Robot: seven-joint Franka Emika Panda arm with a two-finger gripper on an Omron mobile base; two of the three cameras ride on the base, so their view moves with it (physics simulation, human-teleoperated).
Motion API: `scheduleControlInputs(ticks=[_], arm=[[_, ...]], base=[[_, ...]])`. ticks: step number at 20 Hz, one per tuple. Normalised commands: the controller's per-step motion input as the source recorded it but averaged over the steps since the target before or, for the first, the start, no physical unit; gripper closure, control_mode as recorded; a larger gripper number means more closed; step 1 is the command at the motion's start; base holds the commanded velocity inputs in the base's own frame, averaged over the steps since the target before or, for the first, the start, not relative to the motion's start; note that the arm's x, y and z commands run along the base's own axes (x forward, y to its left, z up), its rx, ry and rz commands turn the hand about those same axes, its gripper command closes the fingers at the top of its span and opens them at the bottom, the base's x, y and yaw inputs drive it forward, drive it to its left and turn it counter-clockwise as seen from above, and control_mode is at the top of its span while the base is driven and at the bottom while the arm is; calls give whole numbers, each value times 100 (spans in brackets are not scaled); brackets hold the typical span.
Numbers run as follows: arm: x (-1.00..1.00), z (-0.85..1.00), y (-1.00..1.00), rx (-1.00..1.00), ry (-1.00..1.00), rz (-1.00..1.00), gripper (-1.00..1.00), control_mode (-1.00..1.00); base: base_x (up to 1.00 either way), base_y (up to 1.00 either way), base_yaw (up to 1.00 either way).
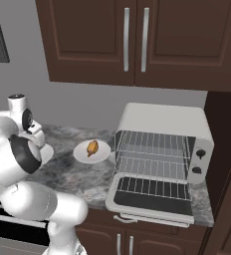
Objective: Open the toaster oven door. Place the baguette on the bottom rack in the toaster oven and place the chicken drumstick on the top rack.
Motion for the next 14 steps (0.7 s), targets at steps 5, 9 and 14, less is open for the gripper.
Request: scheduleControlInputs(ticks=[5,9,14], arm=[[30,-31,37,7,1,11,-100,-100],[29,-36,31,2,1,5,-100,-100],[27,-33,30,0,2,4,-100,-100]], base=[[0,0,0],[0,0,0],[0,0,0]])
